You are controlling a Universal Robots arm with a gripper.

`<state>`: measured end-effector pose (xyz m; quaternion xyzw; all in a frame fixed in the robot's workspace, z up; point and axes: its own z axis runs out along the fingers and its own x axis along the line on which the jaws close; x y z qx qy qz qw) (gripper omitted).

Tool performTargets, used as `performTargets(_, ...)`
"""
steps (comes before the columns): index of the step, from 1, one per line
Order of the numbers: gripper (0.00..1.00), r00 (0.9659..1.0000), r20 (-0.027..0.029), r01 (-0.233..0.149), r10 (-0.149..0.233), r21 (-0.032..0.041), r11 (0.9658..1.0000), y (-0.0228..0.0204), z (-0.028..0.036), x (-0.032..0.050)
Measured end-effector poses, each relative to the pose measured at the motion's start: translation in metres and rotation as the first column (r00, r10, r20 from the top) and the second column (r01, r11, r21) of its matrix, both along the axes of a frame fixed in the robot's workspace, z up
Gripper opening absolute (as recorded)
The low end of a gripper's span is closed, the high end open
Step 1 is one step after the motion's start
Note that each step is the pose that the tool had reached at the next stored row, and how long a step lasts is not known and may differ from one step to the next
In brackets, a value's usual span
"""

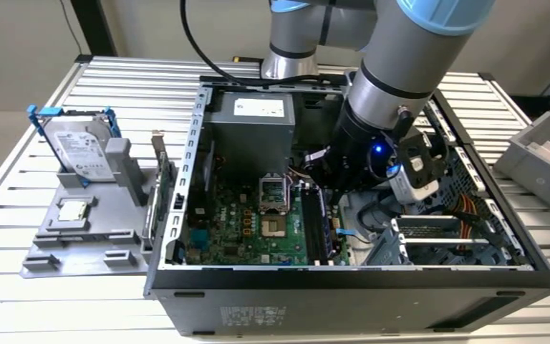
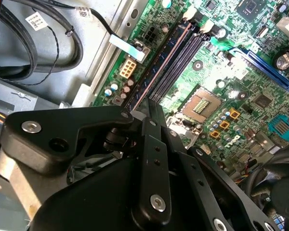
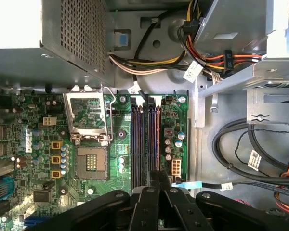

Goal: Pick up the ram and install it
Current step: 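Press down the ram until it locks into place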

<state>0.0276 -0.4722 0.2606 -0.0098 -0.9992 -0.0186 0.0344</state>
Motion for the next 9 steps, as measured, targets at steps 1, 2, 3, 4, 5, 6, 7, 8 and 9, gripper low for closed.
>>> performTargets(1,0.0,1.0,0.0,0.0,0.0,0.0,1.0,0.0,0.0,-0.0001)
performTargets(2,0.0,1.0,0.0,0.0,0.0,0.0,1.0,0.0,0.0,-0.0001)
performTargets(3,0.0,1.0,0.0,0.0,0.0,0.0,1.0,0.0,0.0,-0.0001)
performTargets(4,0.0,1.0,0.0,-0.001,0.001,-0.0001,1.0,0.0,0.0,-0.0001)
performTargets(5,0.0,1.0,0.0,-0.002,0.002,0.0,1.0,0.0,0.0,-0.0001)
performTargets(6,0.0,1.0,-0.0001,-0.004,0.004,-0.0001,1.0,0.0,0.0,-0.0001)
performTargets(7,0.0,1.0,0.0,-0.007,0.007,-0.0001,1.0,0.0,0.0,-0.0001)
performTargets(8,0.0,0.9999,0.0,-0.01,0.01,0.0,0.9999,0.0,0.0,-0.0001)
performTargets(9,0.0,0.9999,0.0,-0.014,0.014,0.0,0.9999,0.0,0.0,-0.0001)
